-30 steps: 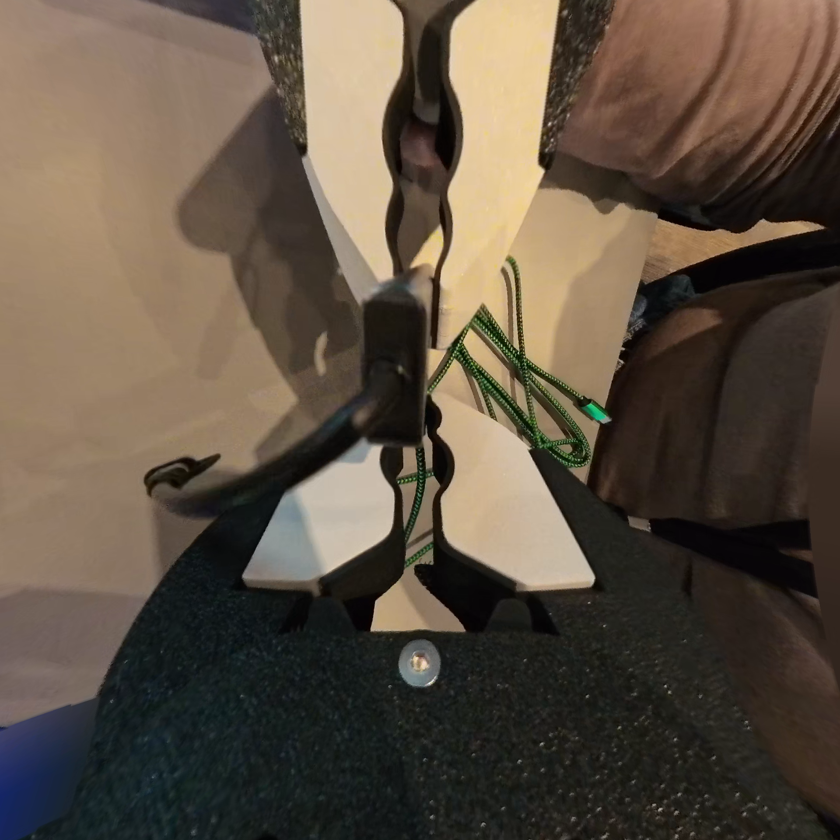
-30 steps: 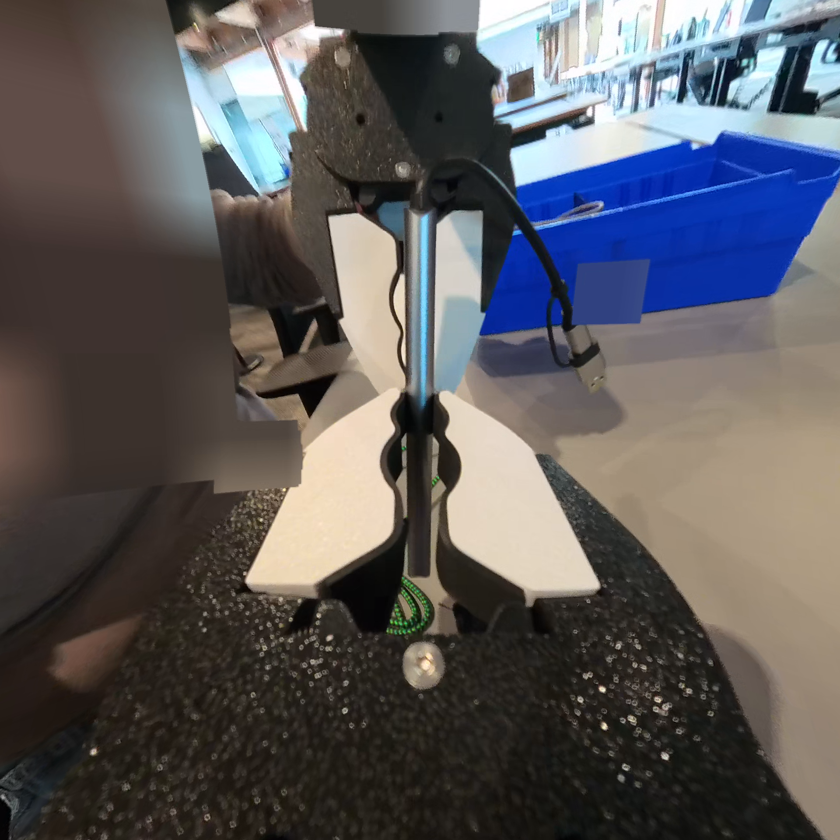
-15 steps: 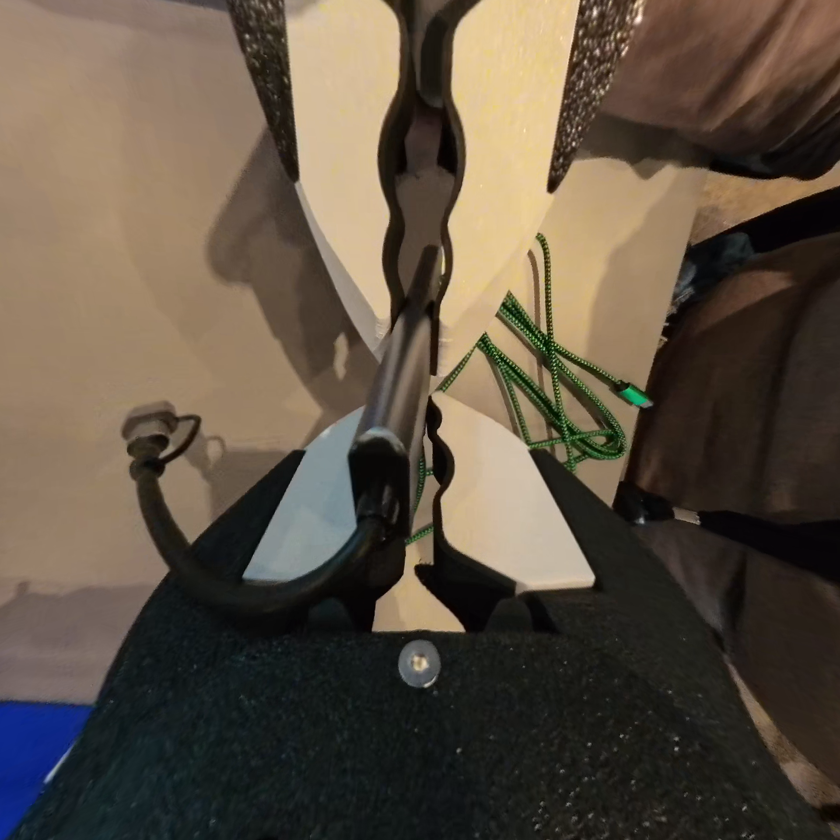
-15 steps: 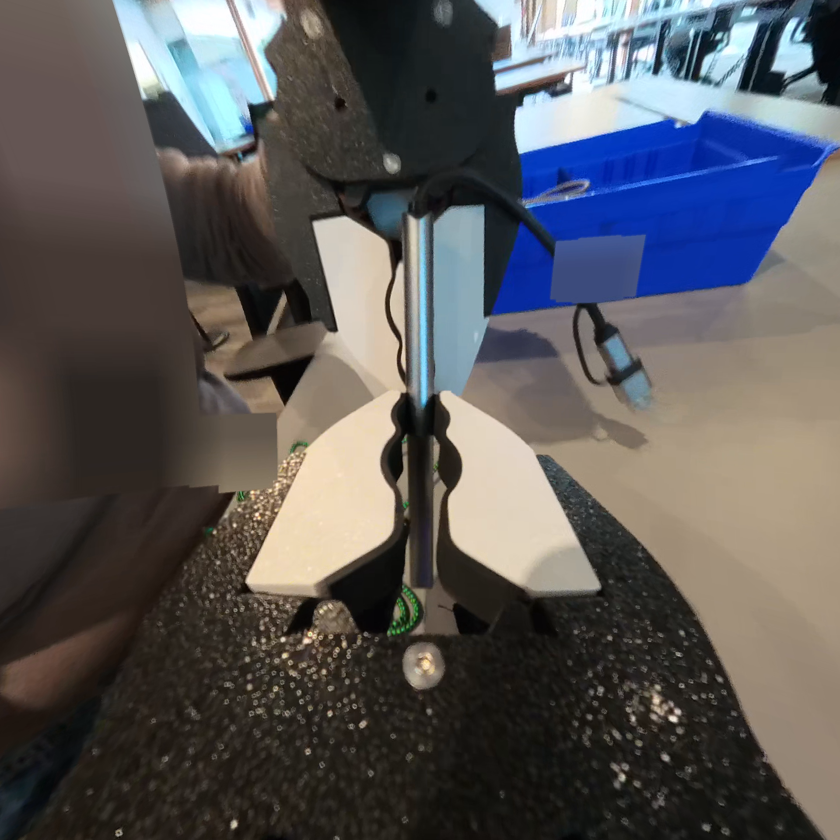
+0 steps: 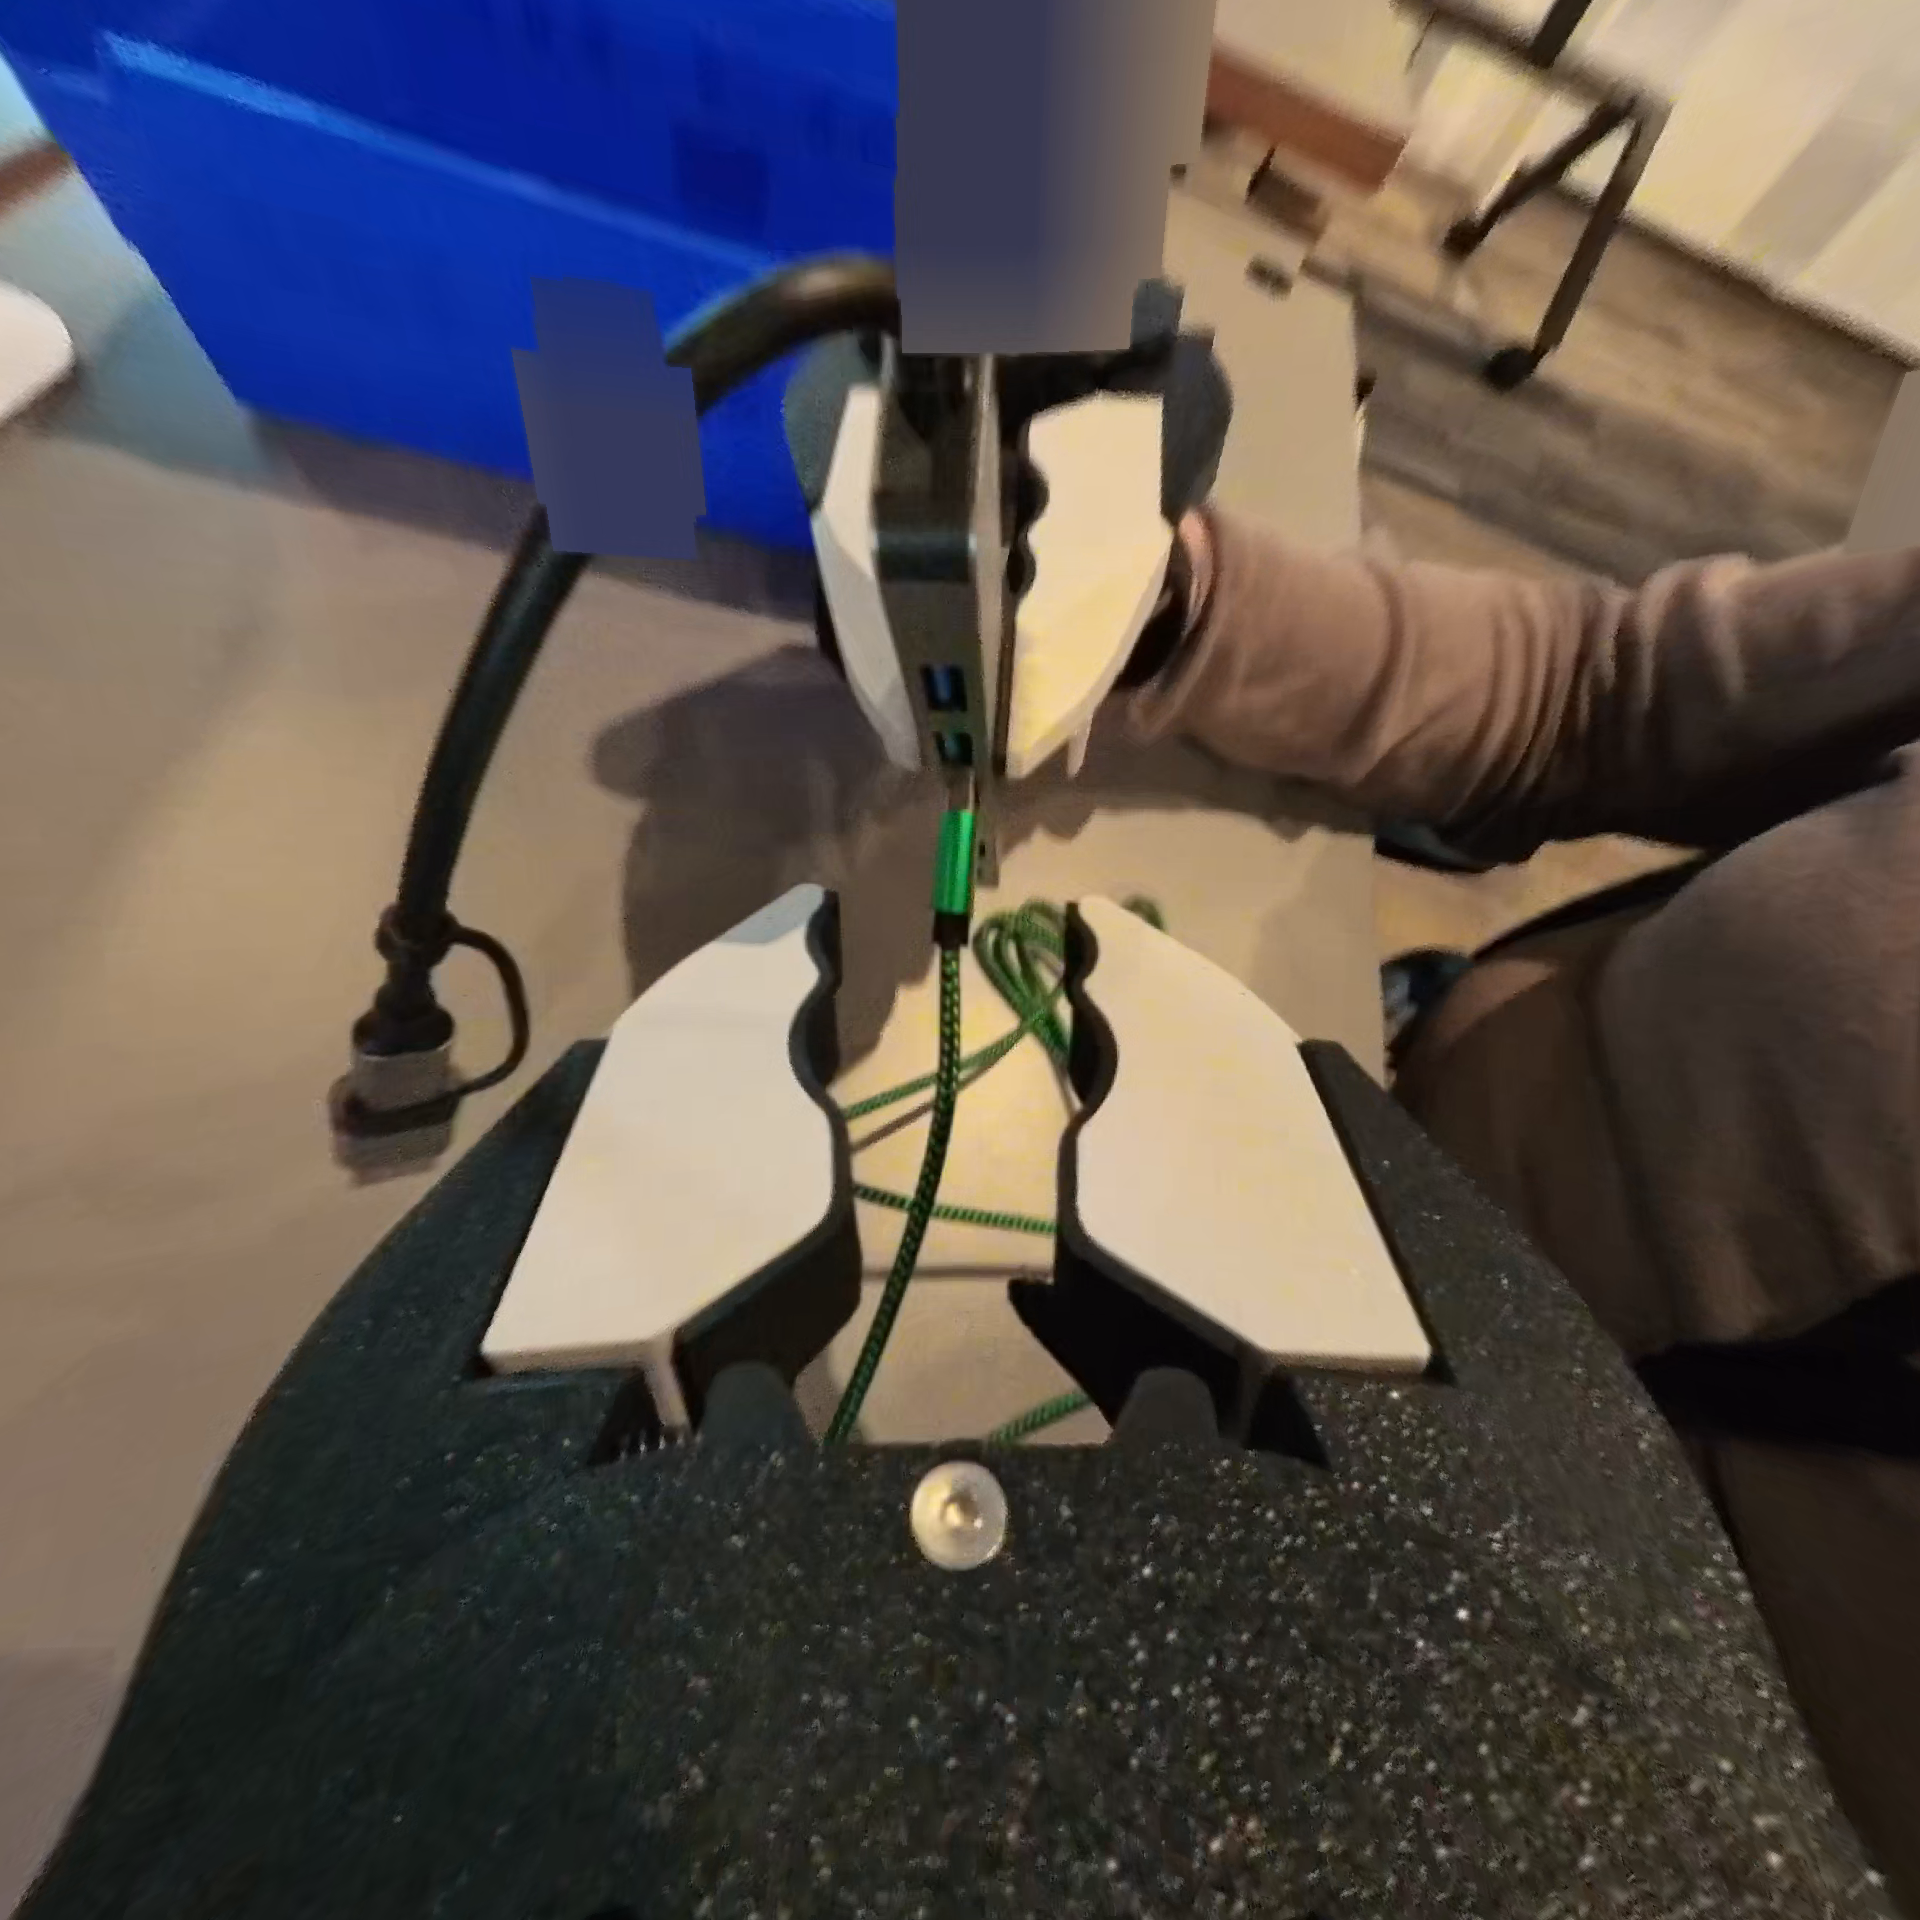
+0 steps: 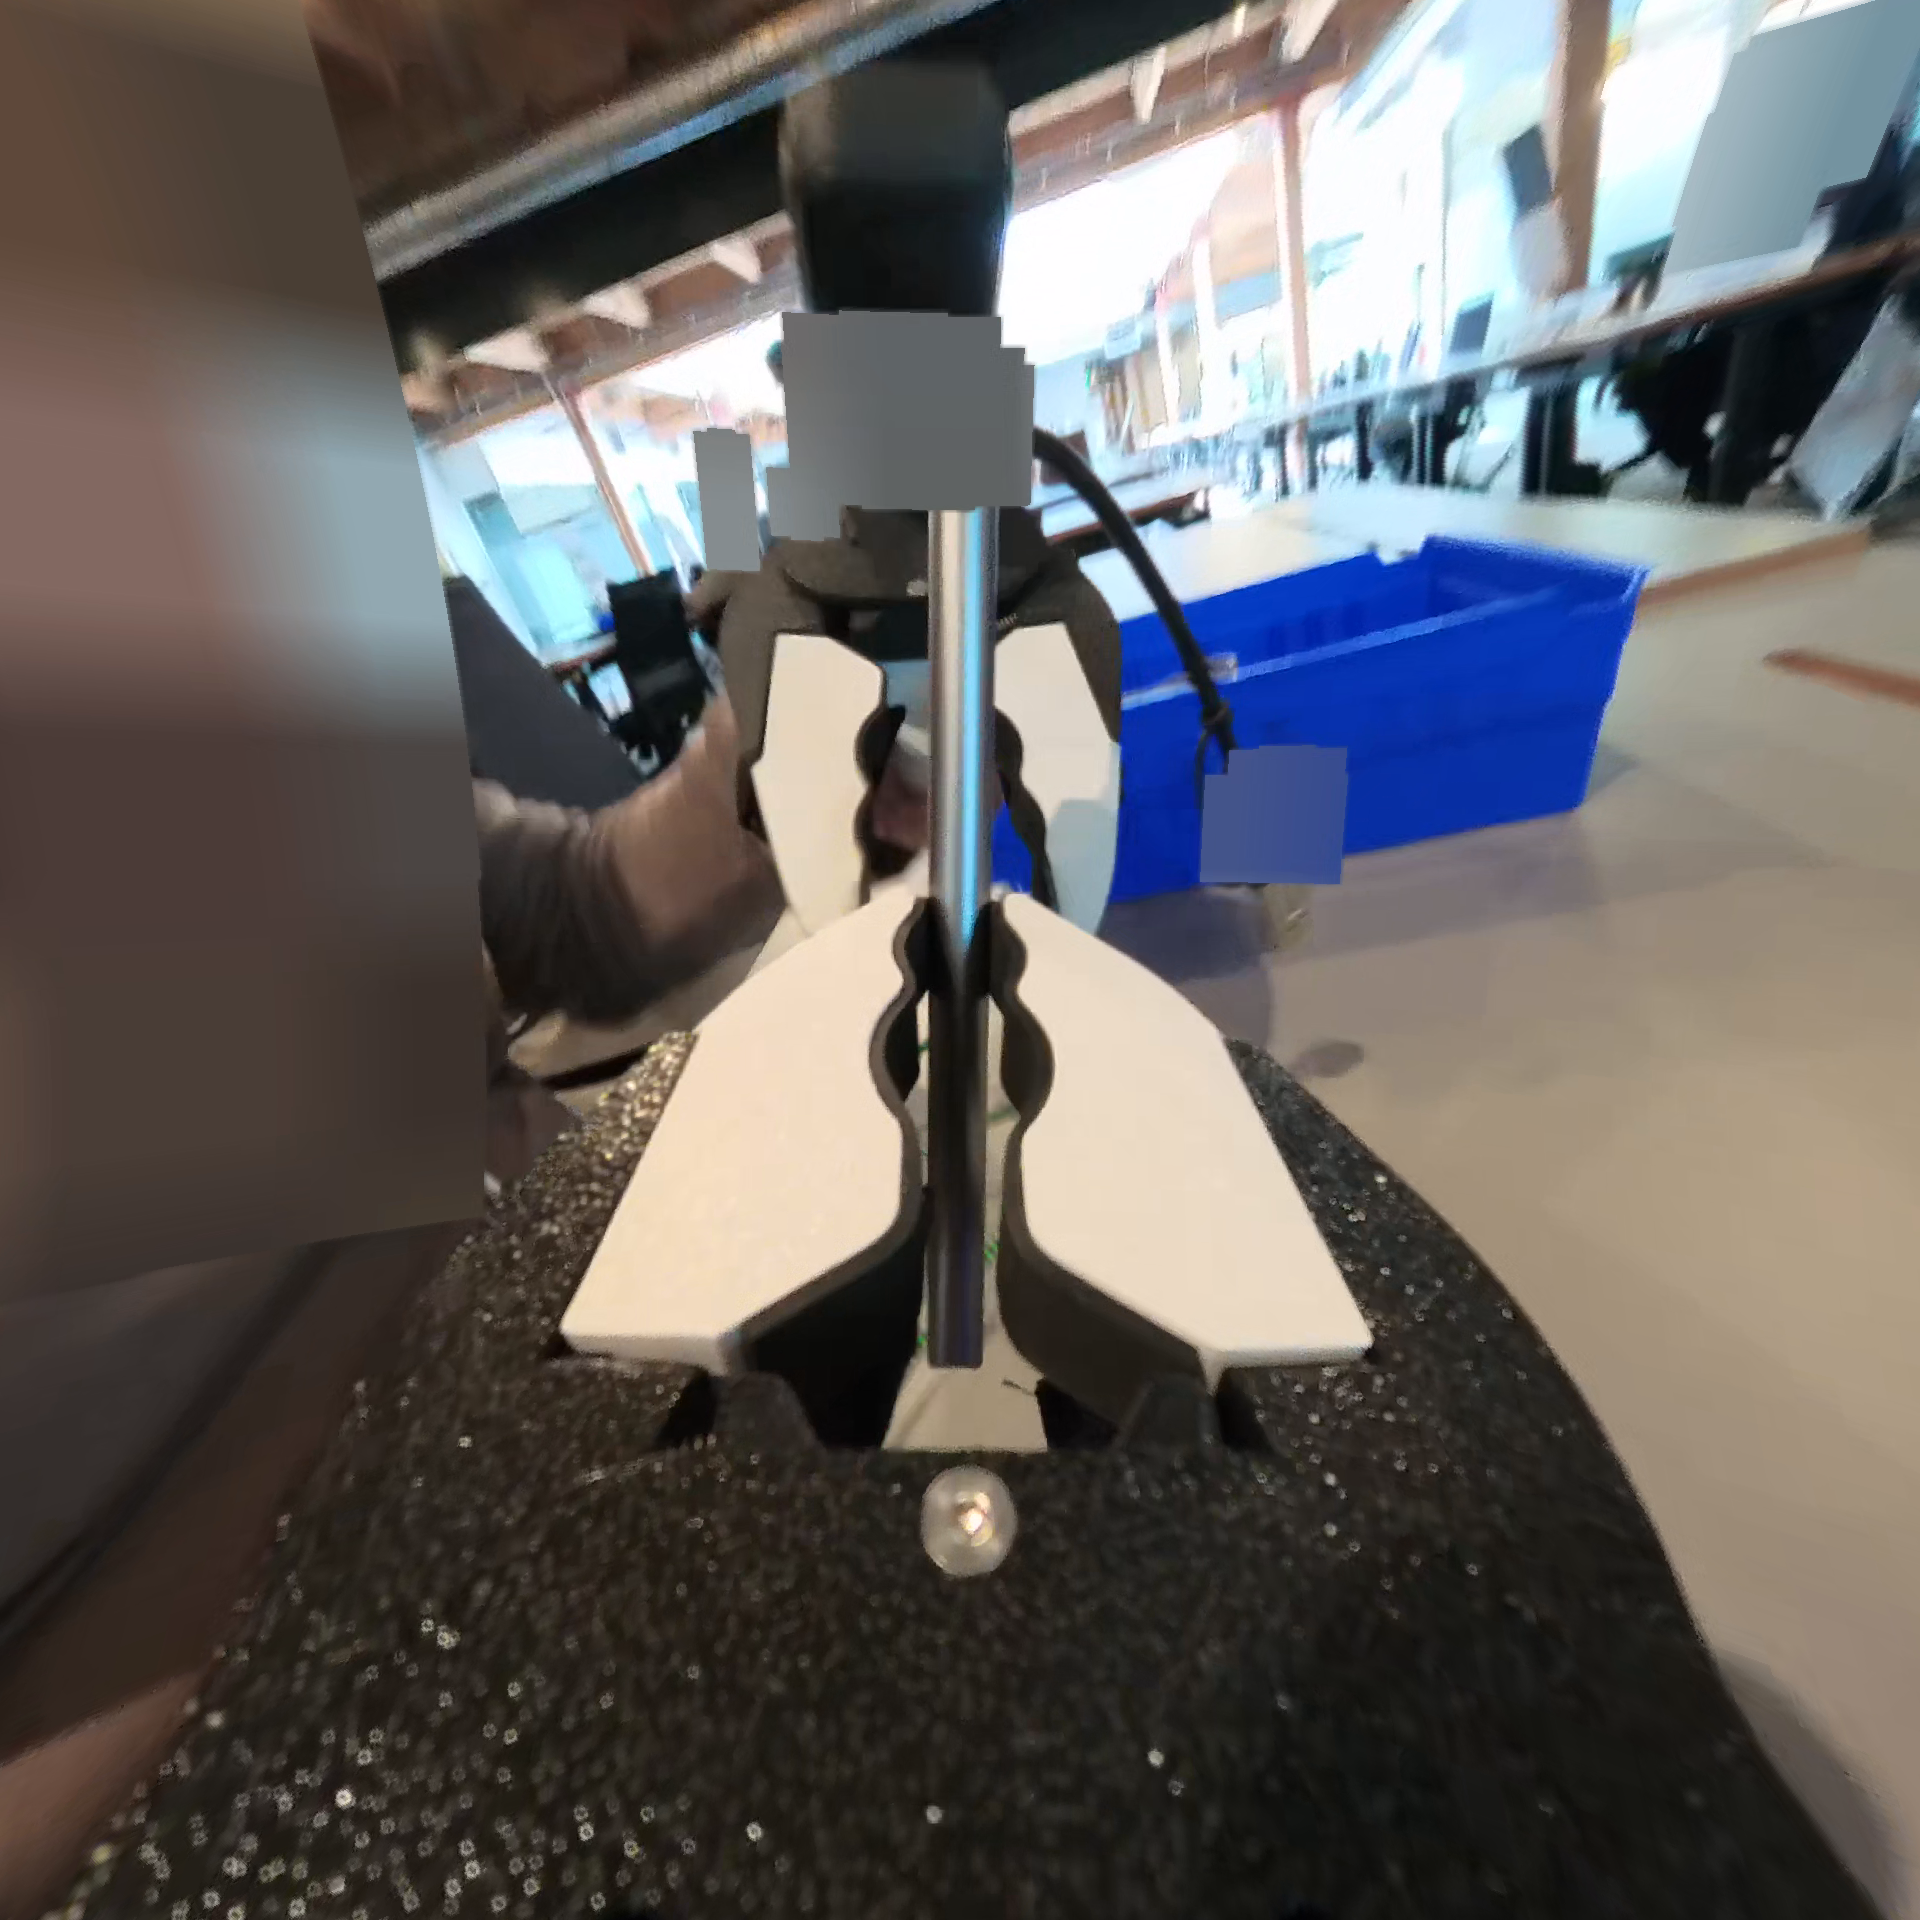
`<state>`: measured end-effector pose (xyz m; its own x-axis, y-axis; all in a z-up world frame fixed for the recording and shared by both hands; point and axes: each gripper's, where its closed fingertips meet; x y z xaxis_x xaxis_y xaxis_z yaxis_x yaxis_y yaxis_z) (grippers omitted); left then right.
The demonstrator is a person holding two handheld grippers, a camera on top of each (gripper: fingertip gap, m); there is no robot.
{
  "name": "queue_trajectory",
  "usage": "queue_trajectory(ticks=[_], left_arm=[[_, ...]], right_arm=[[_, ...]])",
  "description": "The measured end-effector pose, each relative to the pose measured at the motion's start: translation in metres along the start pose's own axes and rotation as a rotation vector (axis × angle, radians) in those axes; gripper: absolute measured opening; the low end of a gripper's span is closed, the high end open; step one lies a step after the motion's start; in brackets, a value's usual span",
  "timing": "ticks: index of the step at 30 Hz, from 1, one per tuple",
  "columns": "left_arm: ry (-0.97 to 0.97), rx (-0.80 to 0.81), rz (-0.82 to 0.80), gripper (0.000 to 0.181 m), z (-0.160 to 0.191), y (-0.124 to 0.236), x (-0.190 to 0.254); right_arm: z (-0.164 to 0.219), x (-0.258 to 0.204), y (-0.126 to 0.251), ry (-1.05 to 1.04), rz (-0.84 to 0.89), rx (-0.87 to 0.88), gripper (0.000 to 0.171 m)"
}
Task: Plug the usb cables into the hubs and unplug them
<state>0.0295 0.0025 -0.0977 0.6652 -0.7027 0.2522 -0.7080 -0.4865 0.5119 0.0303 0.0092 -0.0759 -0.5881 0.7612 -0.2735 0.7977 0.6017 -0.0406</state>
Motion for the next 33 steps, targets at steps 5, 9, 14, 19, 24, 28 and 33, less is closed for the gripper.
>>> queue_trajectory(ticks=[5,9,14,19,24,28,33], left_arm=[[-0.007,0.099,0.067,0.007,-0.013,0.005,0.006],[-0.032,0.104,0.067,0.010,-0.013,0.006,0.007],[-0.033,0.118,0.076,0.007,-0.016,0.009,0.009],[-0.037,0.109,0.054,0.006,-0.016,0.007,0.007],[-0.018,0.098,0.063,0.006,-0.015,0.008,0.004],[-0.024,0.111,0.042,0.006,-0.017,0.005,0.000],[-0.063,0.355,-0.004,0.020,-0.044,0.015,-0.015]], right_arm=[[-0.007,-0.005,-0.001,0.002,-0.012,0.032,0.009],[-0.009,-0.006,0.000,0.005,-0.014,0.047,0.009],[-0.016,-0.008,0.004,0.010,-0.021,0.078,0.009],[-0.016,-0.008,0.005,0.030,0.001,0.073,0.009],[-0.016,-0.006,0.003,0.034,0.030,0.072,0.010],[-0.016,-0.001,0.005,0.005,0.041,0.094,0.010],[-0.037,0.007,0.012,0.040,0.114,0.205,0.009]])
Point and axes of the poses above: each gripper's, where its closed fingertips meet, y back along the fingers, z out of its underside, x = y × z across the jaws, and after that the axes turned 1 degree about -x, right-handed
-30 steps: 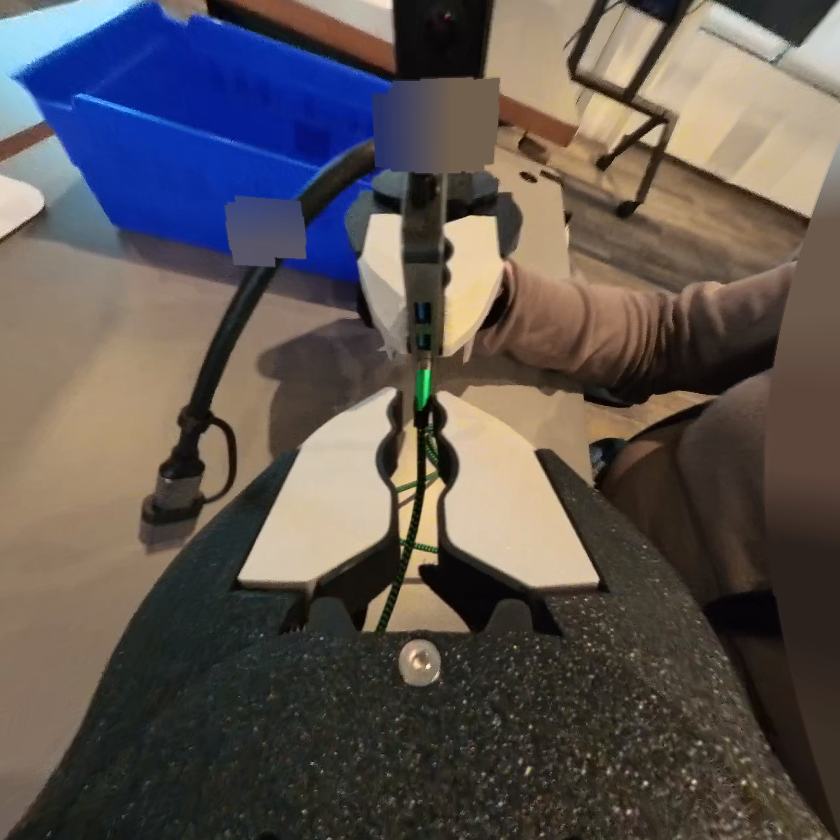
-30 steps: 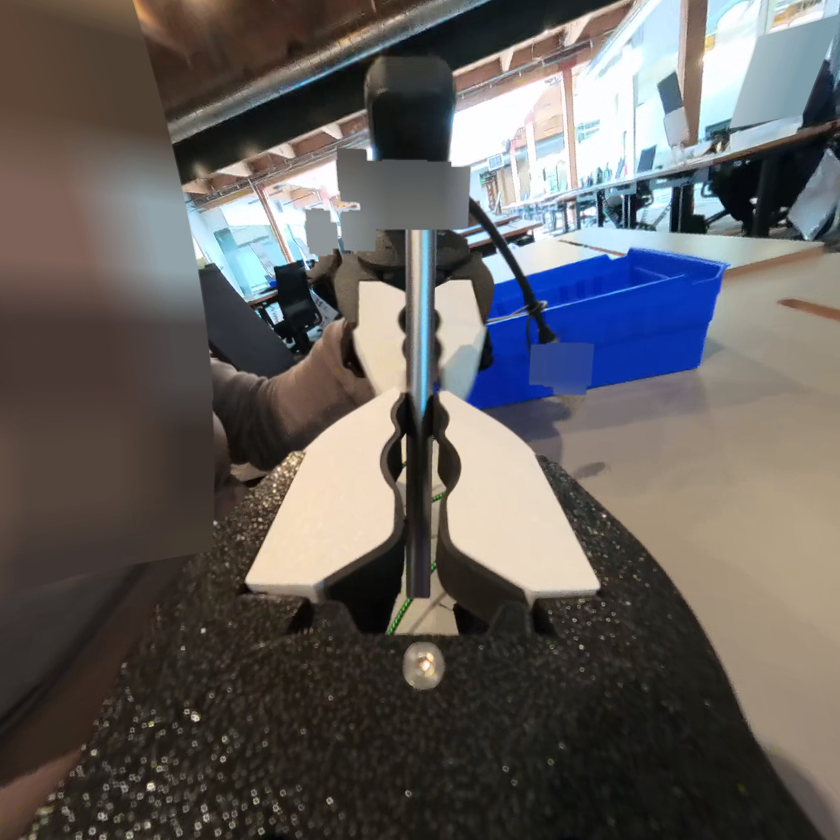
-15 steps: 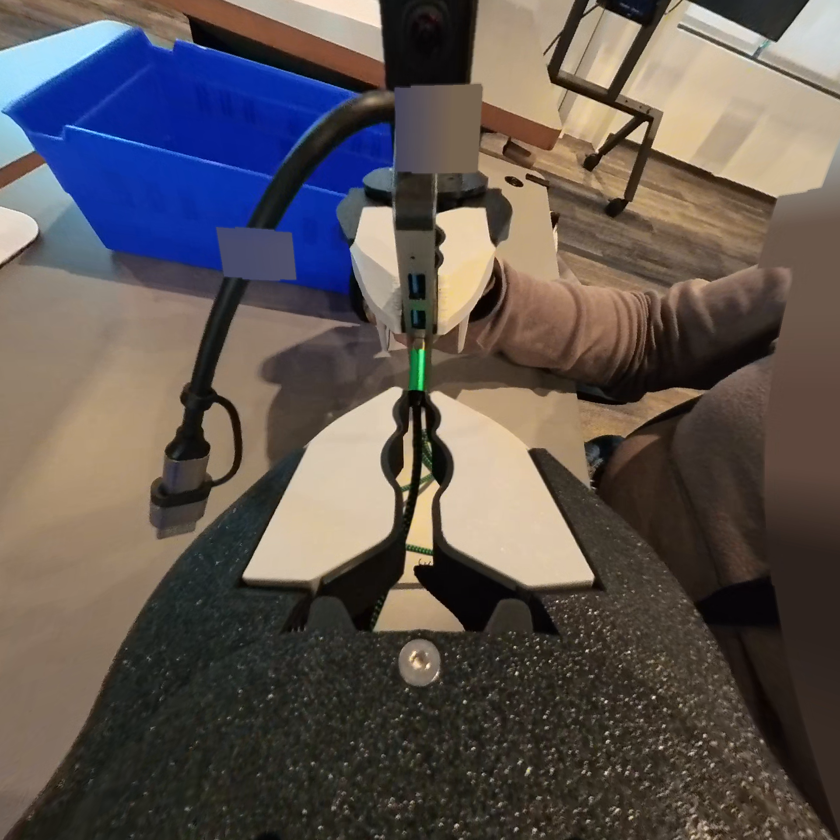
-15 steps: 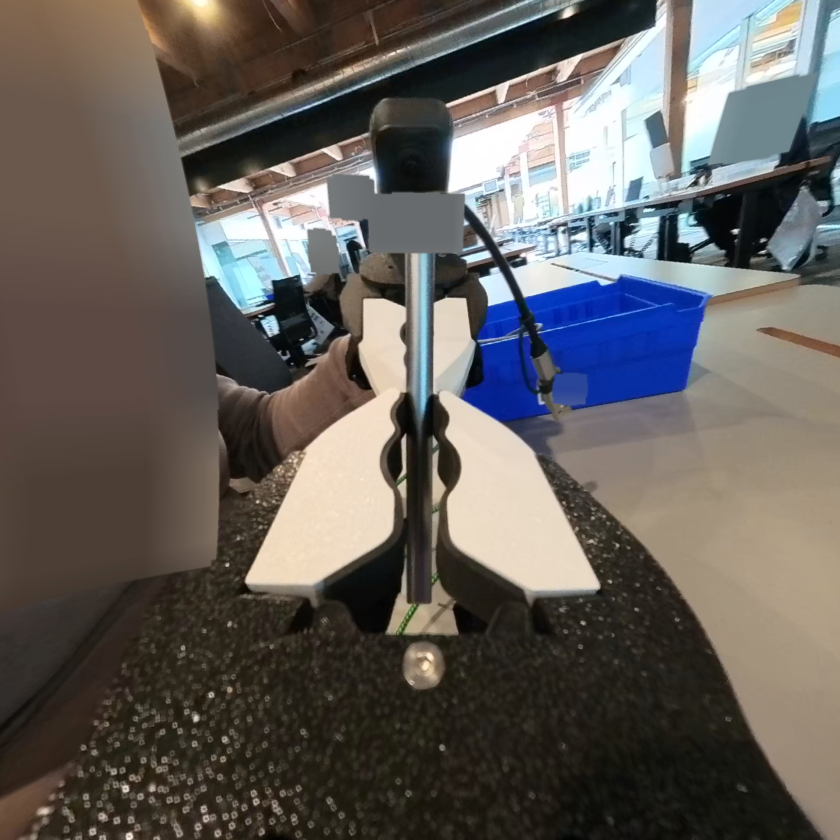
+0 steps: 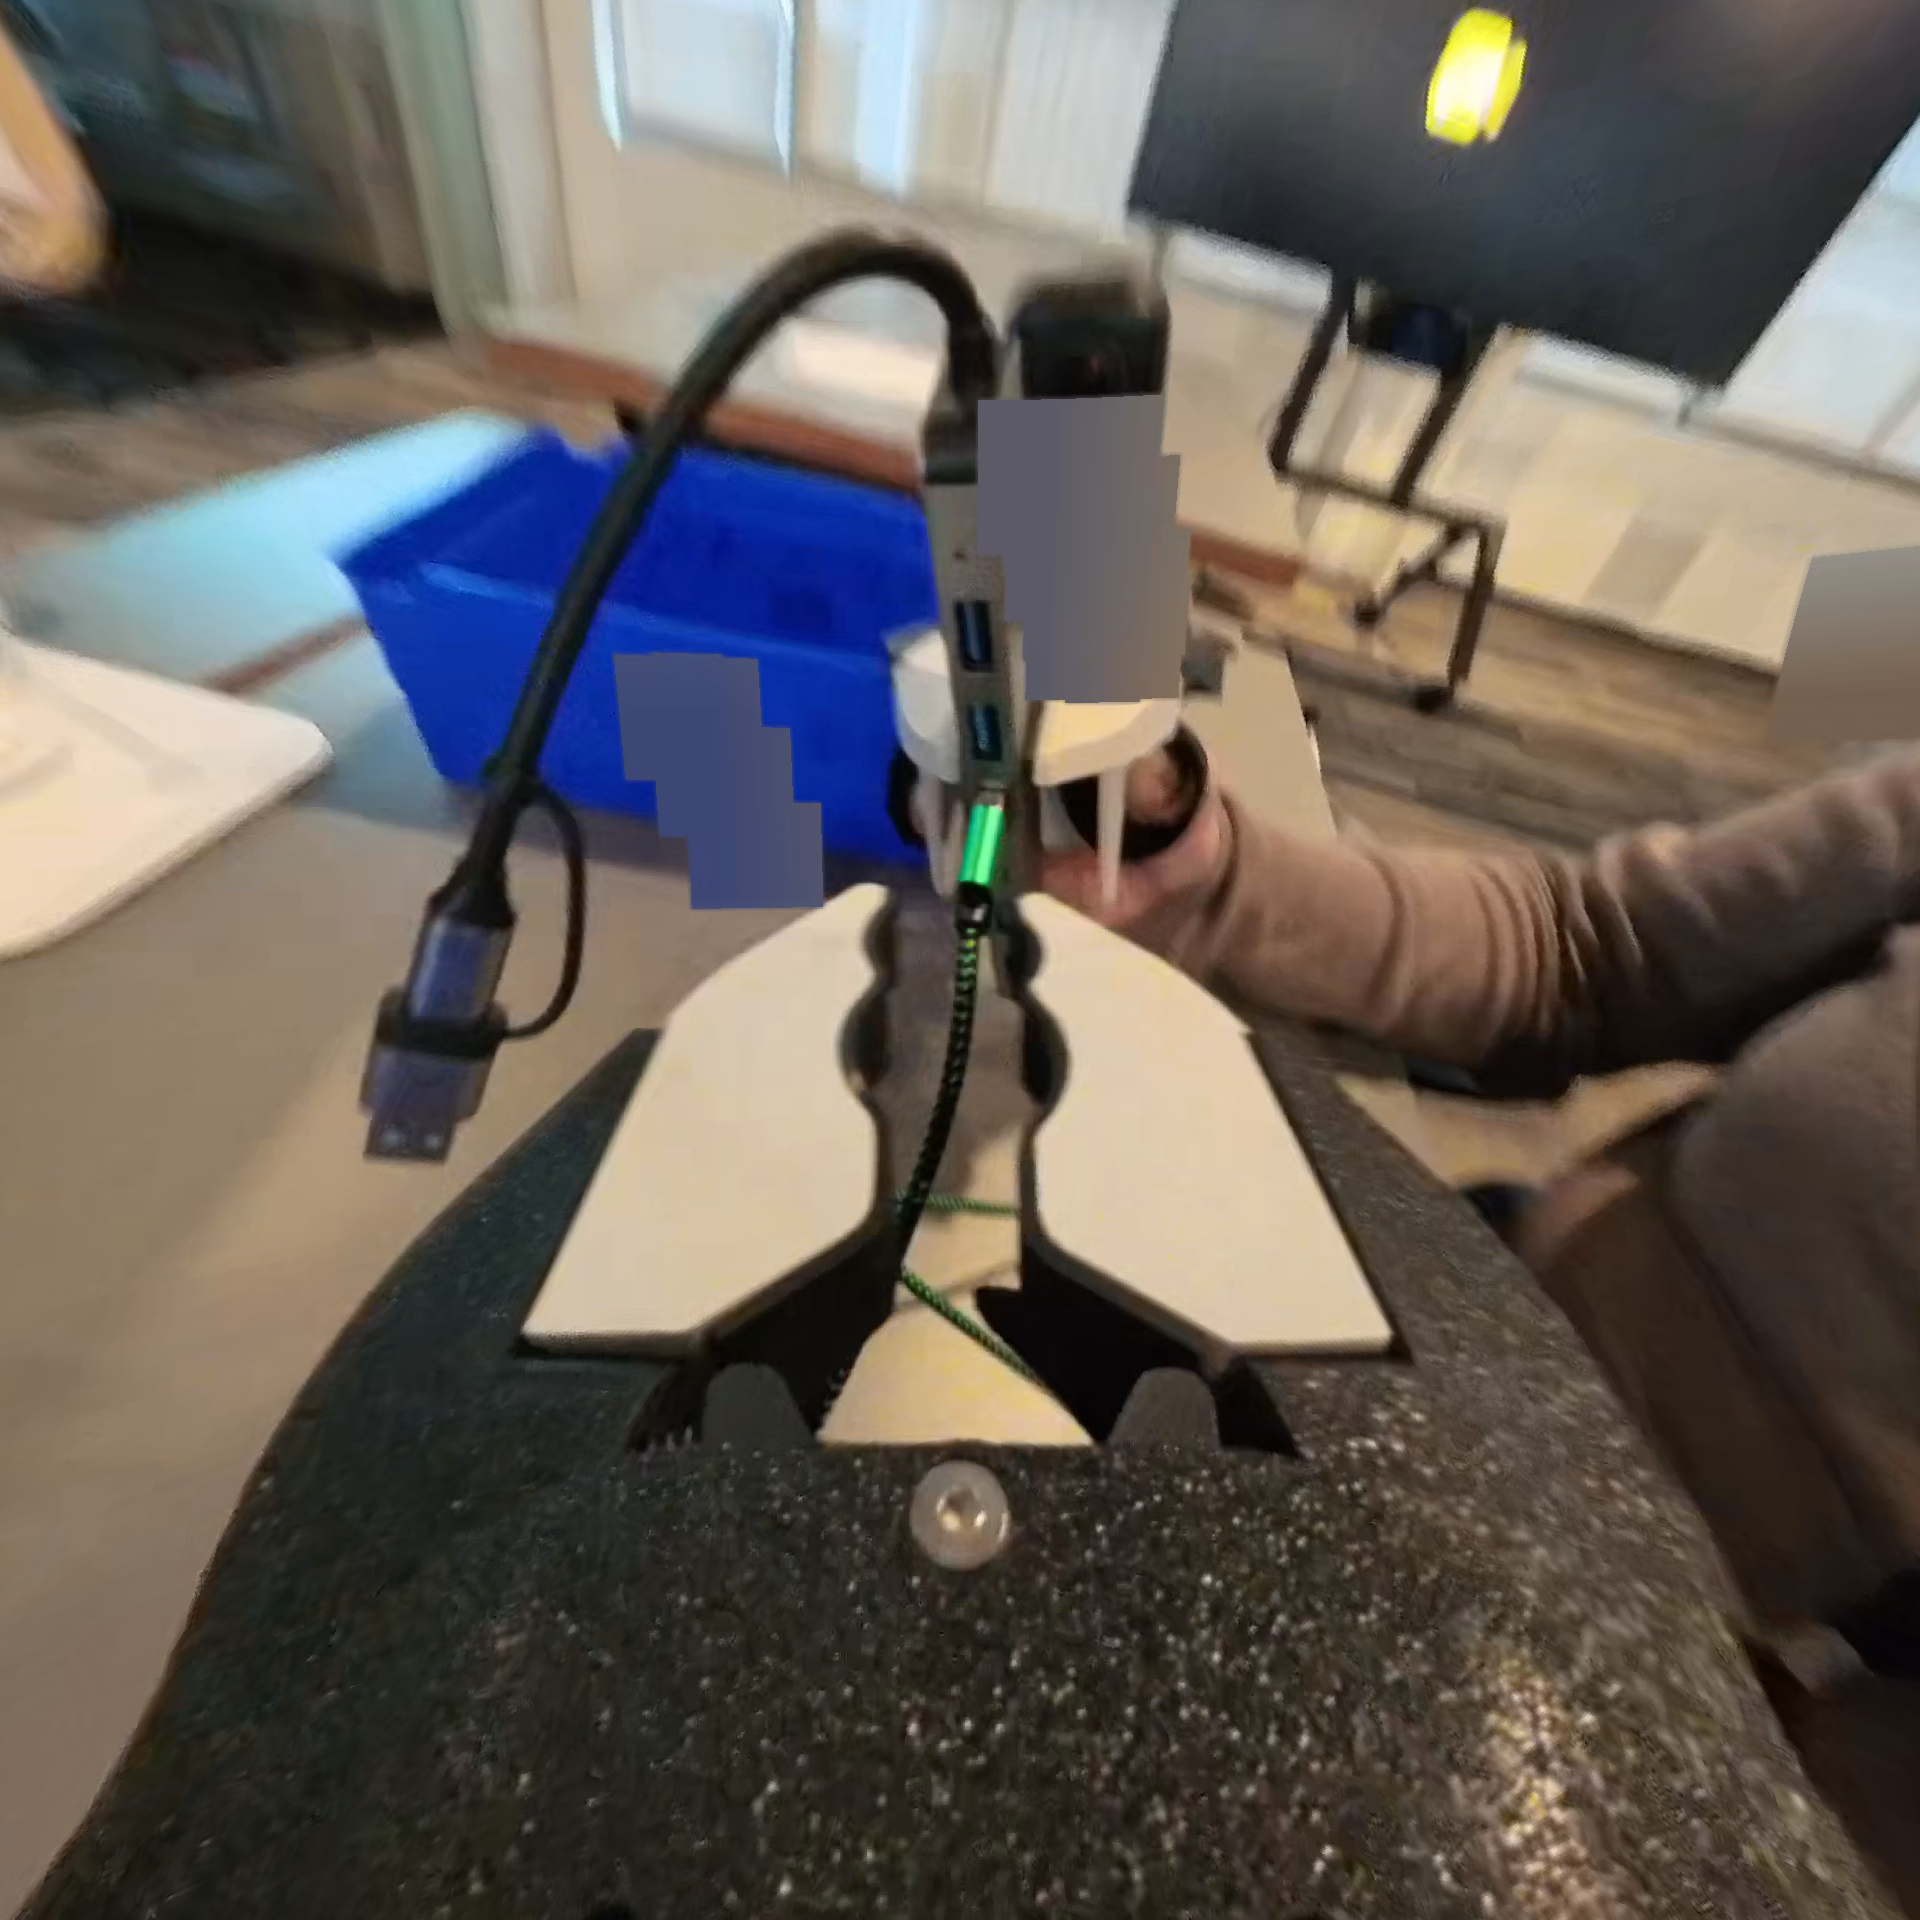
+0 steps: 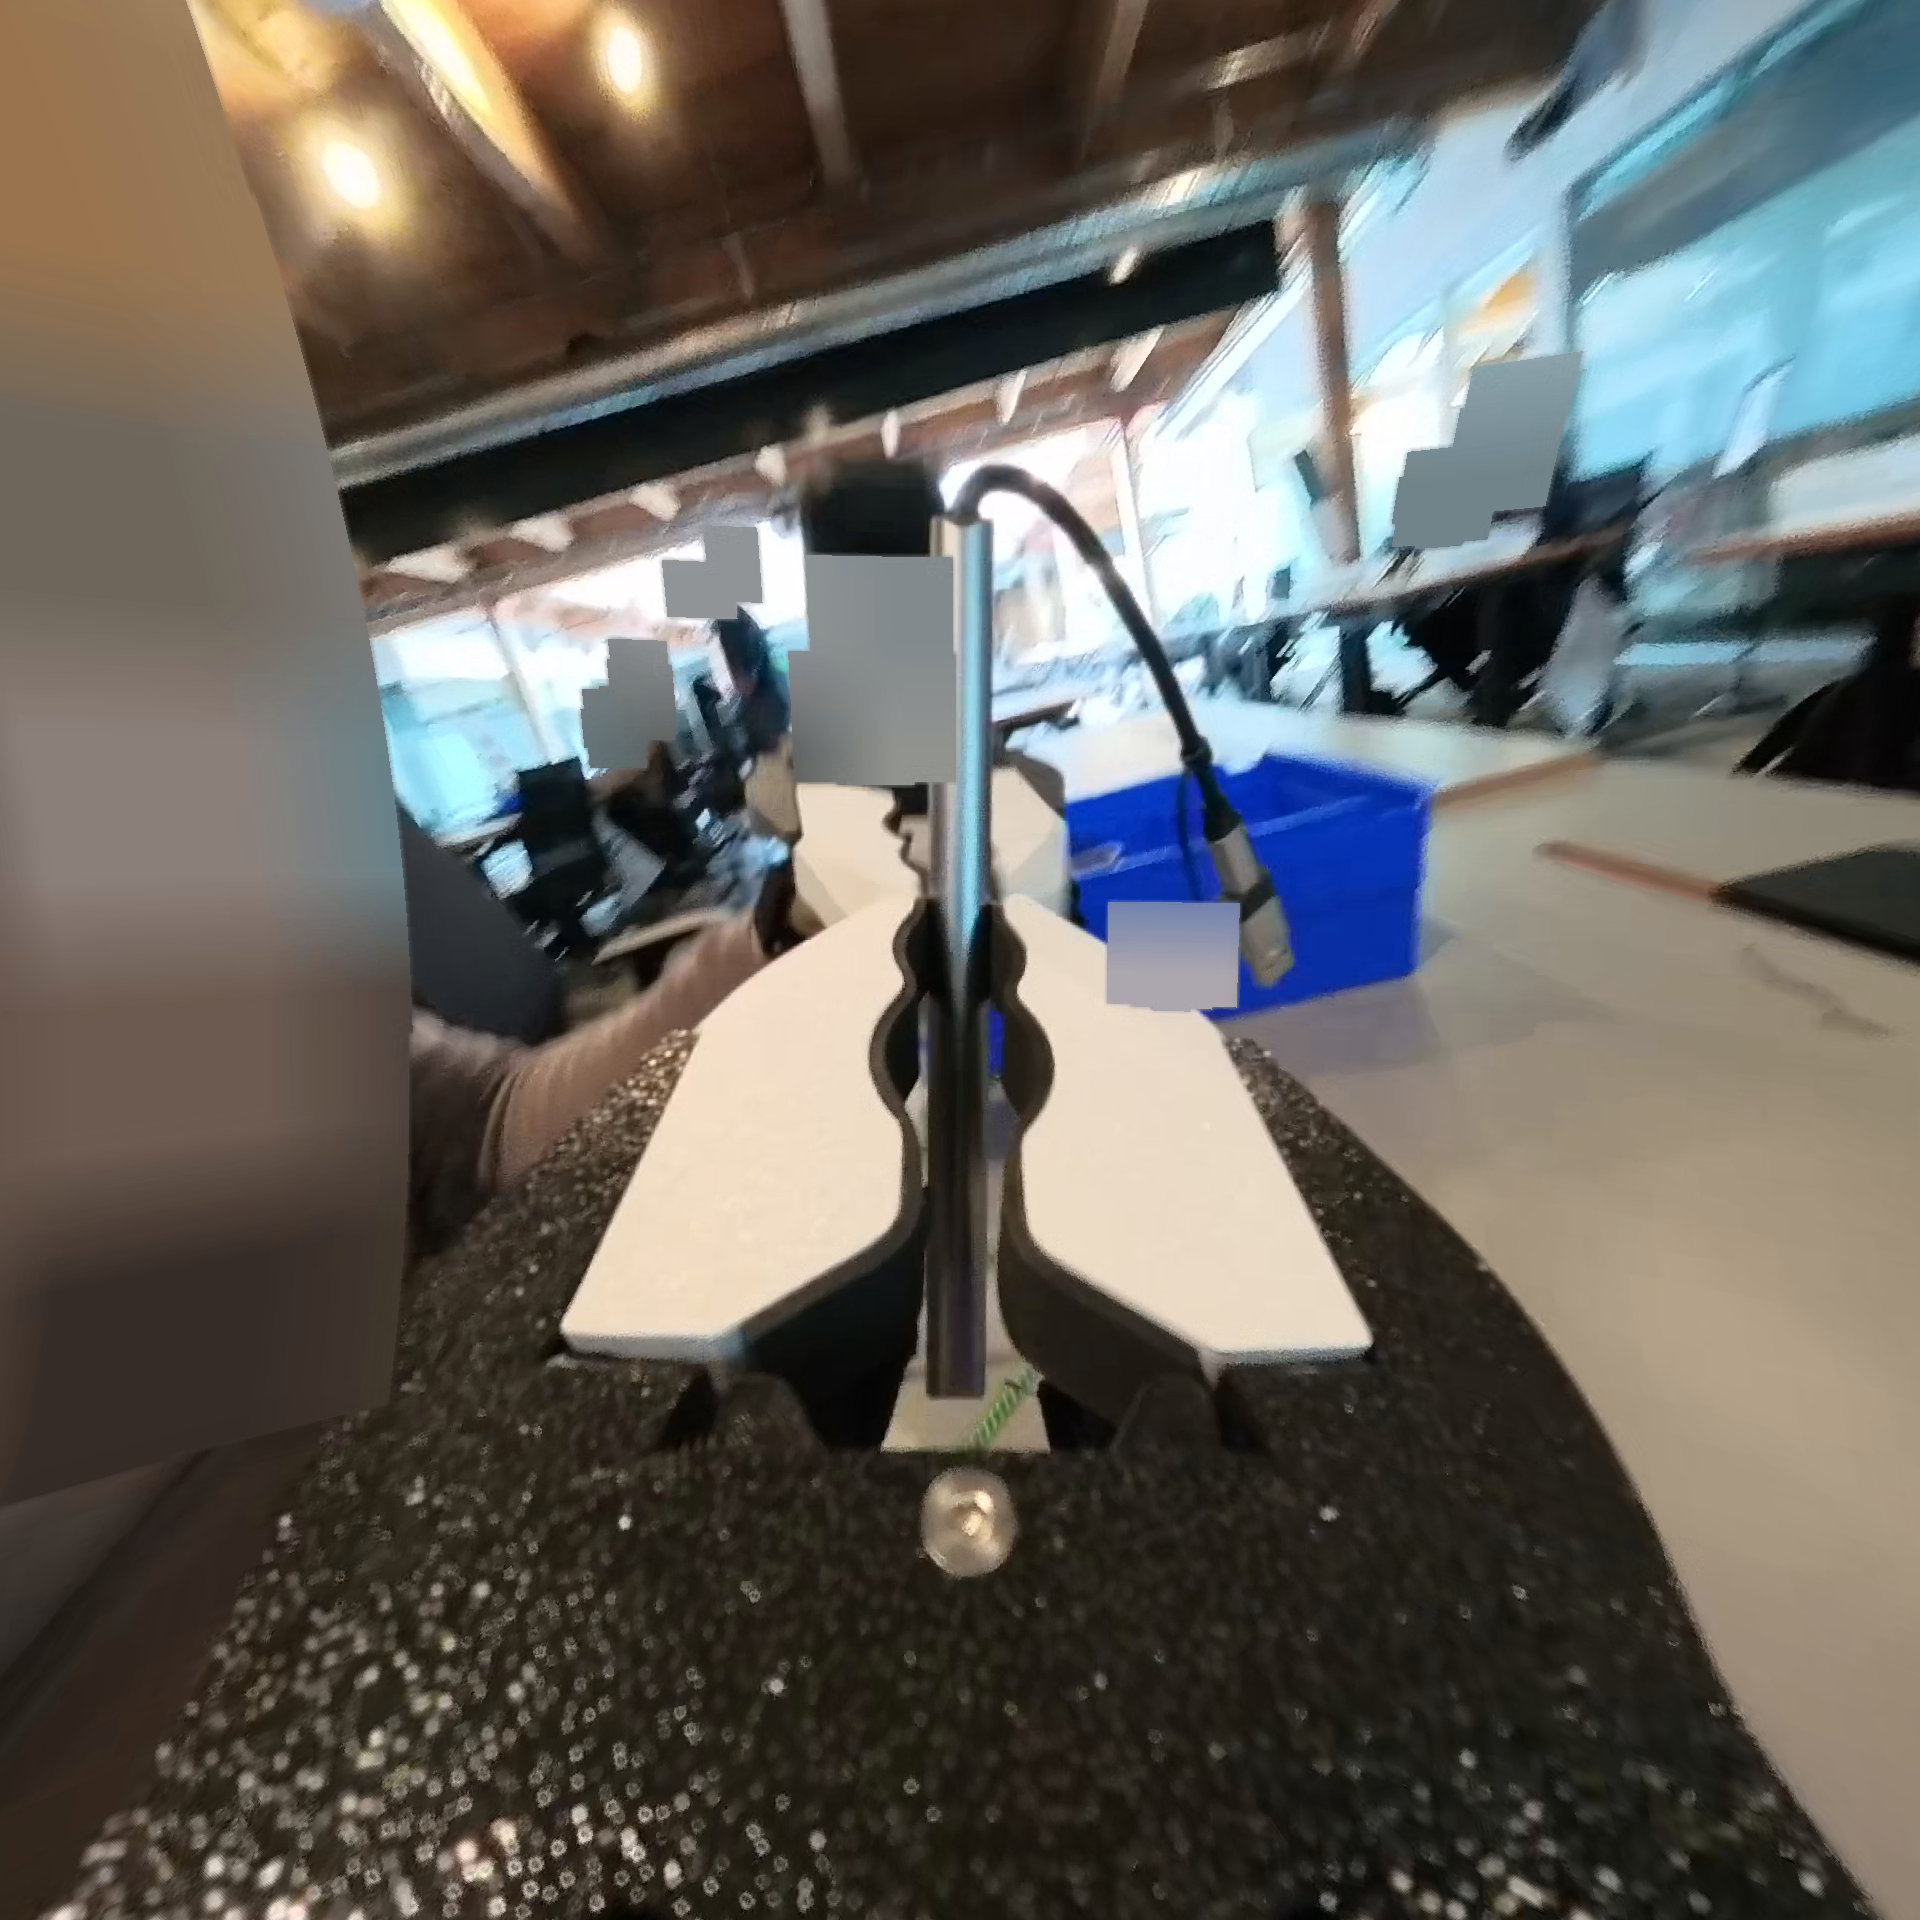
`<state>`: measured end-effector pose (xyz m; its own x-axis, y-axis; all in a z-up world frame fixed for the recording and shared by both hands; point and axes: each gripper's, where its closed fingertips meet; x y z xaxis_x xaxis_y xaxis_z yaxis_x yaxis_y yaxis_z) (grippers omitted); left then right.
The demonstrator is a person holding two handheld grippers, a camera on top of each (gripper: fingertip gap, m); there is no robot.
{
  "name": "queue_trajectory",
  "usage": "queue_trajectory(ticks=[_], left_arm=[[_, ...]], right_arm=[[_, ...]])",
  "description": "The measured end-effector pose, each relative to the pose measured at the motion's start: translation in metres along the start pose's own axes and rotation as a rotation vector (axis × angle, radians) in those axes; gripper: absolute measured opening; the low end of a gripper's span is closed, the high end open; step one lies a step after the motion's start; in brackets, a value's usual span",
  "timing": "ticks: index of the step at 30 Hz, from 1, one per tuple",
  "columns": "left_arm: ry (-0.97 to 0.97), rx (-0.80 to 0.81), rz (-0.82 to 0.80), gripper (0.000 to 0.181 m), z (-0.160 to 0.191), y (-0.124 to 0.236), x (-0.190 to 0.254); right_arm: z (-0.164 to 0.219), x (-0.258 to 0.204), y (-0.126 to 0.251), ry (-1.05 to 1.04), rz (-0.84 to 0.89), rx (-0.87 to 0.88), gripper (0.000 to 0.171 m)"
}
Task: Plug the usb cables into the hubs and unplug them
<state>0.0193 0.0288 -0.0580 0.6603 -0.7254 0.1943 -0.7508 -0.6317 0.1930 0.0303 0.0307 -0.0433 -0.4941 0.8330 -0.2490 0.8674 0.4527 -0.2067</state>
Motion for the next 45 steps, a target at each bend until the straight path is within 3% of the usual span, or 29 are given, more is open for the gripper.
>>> queue_trajectory(ticks=[3,7,11,16,27,31,38,40,45], left_arm=[[0.005,0.307,-0.079,0.052,-0.028,0.019,-0.018],[0.018,0.503,-0.161,0.064,-0.034,0.044,-0.032],[0.040,0.485,-0.117,0.066,-0.025,0.042,-0.032],[0.089,0.488,-0.055,0.068,-0.022,0.034,-0.028],[0.041,0.434,-0.195,0.072,-0.011,0.033,-0.046],[-0.162,0.445,-0.351,0.071,-0.020,0.047,-0.046],[-0.610,0.210,-0.548,0.067,-0.028,0.061,-0.027],[-0.675,0.166,-0.567,0.063,-0.026,0.062,-0.023],[-0.799,0.052,-0.615,0.073,-0.017,0.057,-0.027]], right_arm=[[-0.021,0.007,0.001,0.067,0.096,0.081,0.009],[-0.043,0.018,-0.001,0.170,0.267,0.169,0.008],[-0.050,0.021,-0.004,0.209,0.346,0.265,0.009],[-0.036,0.028,-0.001,0.170,0.359,0.213,0.009],[-0.033,0.030,0.003,0.437,0.532,0.069,0.009],[-0.021,0.036,-0.001,0.493,0.555,-0.034,0.009],[-0.003,0.034,-0.011,0.653,0.556,-0.270,0.010],[0.005,0.031,-0.017,0.705,0.546,-0.348,0.010],[0.022,0.025,-0.028,0.838,0.533,-0.513,0.010]])
Point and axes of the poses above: each gripper's, where its closed fingertips meet, y back along the fingers, z out of its underside, x = y × z across the jaws, and after that the axes turned 1 degree about -x, right-handed
